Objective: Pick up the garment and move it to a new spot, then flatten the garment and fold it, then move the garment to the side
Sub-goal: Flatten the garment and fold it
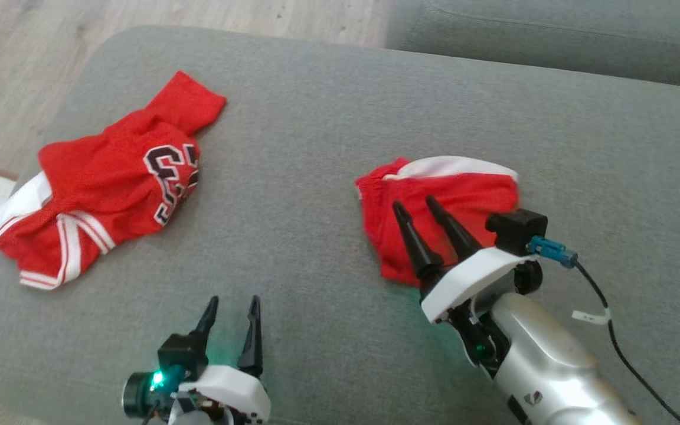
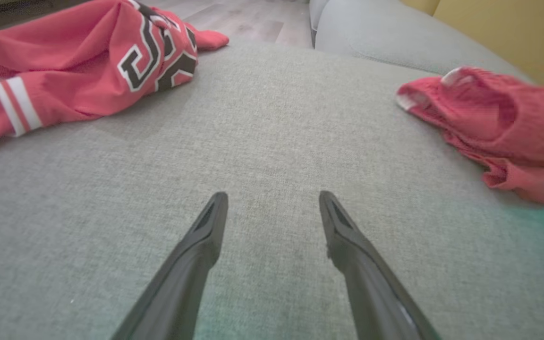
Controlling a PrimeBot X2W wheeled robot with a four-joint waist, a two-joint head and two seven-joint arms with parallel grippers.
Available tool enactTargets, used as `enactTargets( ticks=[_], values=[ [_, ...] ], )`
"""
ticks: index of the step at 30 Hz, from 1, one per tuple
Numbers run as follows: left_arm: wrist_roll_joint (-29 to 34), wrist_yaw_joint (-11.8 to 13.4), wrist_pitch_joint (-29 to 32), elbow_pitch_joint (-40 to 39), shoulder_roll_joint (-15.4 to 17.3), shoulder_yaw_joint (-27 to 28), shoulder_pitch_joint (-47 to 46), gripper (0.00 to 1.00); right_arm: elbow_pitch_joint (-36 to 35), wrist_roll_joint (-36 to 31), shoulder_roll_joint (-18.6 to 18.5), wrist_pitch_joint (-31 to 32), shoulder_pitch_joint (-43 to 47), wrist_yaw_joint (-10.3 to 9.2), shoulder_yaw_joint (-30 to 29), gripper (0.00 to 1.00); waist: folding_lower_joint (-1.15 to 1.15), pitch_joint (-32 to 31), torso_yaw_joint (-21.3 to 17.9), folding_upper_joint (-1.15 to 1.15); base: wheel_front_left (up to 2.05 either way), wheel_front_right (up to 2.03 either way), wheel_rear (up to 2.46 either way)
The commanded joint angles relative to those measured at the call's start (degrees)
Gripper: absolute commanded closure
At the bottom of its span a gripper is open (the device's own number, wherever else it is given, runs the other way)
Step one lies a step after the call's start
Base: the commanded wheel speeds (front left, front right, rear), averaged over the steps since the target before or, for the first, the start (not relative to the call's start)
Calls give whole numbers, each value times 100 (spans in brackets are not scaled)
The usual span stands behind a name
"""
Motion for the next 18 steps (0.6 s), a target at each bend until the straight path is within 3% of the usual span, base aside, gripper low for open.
enactTargets(
  ticks=[1,5,13,18],
  values=[
    [22,25,-62,-180,52,211,-135,0,-69,-75,95,-96,-170,-4,51,0,0,-21,-101,0,0,0,0],
    [83,12,-62,-293,52,313,-181,0,141,-507,68,-169,-198,-4,-294,0,0,-53,-381,0,0,0,0],
    [539,18,-62,-702,52,504,-265,0,-446,-2395,9,-176,540,-4,-2378,0,0,-131,-973,0,0,0,0],
    [843,41,-62,-877,52,630,-114,0,-635,-3011,74,-177,971,-4,-2848,0,0,-253,-1171,0,0,0,0]
  ],
)
